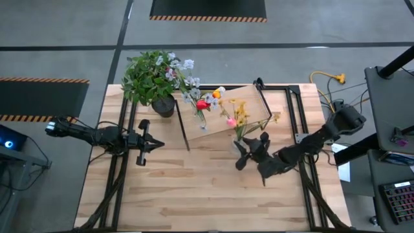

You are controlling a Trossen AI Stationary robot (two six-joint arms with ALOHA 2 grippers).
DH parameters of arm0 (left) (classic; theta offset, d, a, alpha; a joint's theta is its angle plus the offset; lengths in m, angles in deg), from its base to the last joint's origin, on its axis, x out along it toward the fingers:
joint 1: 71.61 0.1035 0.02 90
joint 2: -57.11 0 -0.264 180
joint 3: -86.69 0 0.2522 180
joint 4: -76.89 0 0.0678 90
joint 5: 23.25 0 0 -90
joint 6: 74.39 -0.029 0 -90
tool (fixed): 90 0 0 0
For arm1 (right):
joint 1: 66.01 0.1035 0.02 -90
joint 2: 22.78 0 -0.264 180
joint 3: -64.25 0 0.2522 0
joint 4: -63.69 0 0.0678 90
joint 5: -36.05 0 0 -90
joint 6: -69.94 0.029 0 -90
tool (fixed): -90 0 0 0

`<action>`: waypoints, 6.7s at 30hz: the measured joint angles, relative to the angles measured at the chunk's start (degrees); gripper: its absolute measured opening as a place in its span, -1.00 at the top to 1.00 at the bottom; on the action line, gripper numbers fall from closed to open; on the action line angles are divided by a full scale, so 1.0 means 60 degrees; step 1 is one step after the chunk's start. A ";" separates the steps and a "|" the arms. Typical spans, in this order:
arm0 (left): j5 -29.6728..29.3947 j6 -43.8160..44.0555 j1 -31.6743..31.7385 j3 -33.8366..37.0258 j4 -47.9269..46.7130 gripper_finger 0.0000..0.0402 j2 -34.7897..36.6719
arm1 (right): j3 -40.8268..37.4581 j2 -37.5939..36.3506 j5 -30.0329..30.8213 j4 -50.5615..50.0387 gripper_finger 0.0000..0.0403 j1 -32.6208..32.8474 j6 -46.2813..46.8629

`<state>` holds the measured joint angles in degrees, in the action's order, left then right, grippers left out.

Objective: Pick and place flowers into a vace then onto a shelf
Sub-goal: Move the transparent vase on the shelf, then return to Home Position

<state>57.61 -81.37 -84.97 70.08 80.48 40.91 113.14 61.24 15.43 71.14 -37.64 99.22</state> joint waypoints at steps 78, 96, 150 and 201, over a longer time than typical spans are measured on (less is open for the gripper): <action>-0.0002 0.0065 0.0001 -0.0015 0.0375 1.00 0.0029 | -0.1435 -0.5077 -0.4972 -0.0851 0.03 -0.1105 -0.4082; -0.0013 0.0033 0.0002 -0.0015 0.0439 1.00 0.0018 | -0.5670 -0.5244 -0.9691 0.5605 0.94 -0.0668 -0.4327; 0.2005 0.1428 0.3033 0.0382 -0.0308 1.00 0.0350 | -0.5766 -1.3444 -1.1461 -0.3191 0.96 -0.5350 -0.4203; 0.2001 0.1362 0.3032 0.0375 -0.2293 1.00 0.0991 | -0.5766 -1.3404 -1.1300 -0.3213 0.96 -0.5350 -0.3199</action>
<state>69.62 -73.20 -66.78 72.33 66.72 46.86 78.54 -19.19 -52.37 51.86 -69.73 80.02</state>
